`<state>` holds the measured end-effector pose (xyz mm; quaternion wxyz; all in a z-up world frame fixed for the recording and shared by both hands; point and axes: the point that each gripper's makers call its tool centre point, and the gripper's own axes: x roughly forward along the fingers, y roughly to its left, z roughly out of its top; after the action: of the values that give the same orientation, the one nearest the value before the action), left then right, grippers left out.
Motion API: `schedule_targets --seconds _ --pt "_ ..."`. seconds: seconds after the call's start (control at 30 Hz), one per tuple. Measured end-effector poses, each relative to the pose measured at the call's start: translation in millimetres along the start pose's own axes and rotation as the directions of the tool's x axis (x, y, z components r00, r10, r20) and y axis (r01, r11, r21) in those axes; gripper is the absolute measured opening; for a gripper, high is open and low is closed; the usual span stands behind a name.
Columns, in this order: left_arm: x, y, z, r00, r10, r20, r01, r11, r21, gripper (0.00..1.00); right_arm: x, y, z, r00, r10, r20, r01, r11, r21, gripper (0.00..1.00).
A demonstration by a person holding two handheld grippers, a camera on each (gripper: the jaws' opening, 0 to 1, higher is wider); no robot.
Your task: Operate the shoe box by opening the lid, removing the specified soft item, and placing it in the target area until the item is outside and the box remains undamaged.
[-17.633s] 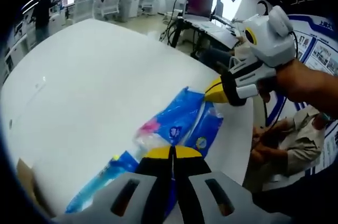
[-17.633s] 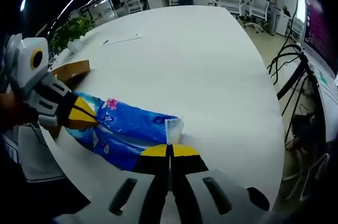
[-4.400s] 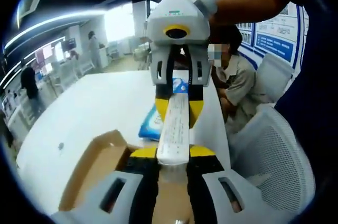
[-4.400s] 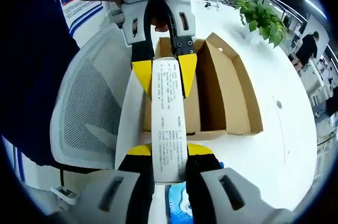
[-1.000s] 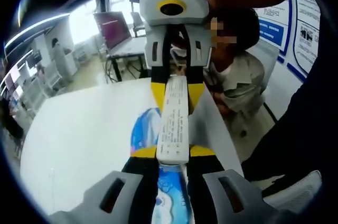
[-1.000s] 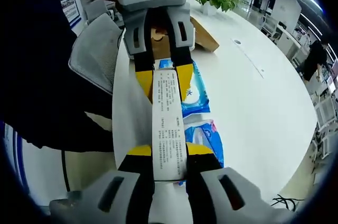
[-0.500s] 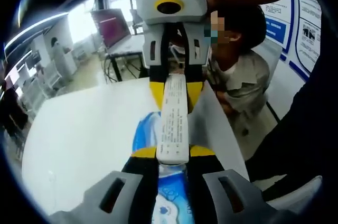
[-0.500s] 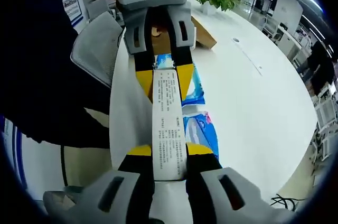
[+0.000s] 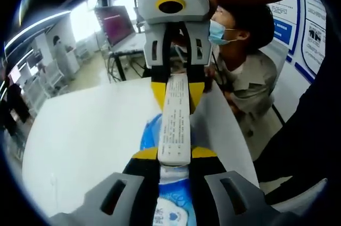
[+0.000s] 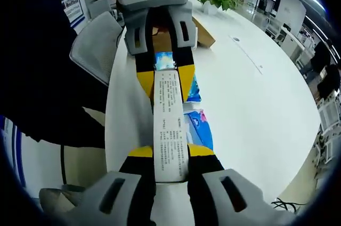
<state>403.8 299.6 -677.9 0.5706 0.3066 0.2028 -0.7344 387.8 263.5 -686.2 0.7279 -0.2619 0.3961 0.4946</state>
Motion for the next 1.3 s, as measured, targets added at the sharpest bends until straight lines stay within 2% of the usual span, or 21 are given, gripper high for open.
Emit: schedule_targets --seconds 1.3 --pt "8 61.9 -13.8 0.998 0.066 -0.003 -0.067 0.998 -0.021 0.18 15 -64 1.0 1.000 -0.006 -0.018 0.005 0.999 -0.043 0.19"
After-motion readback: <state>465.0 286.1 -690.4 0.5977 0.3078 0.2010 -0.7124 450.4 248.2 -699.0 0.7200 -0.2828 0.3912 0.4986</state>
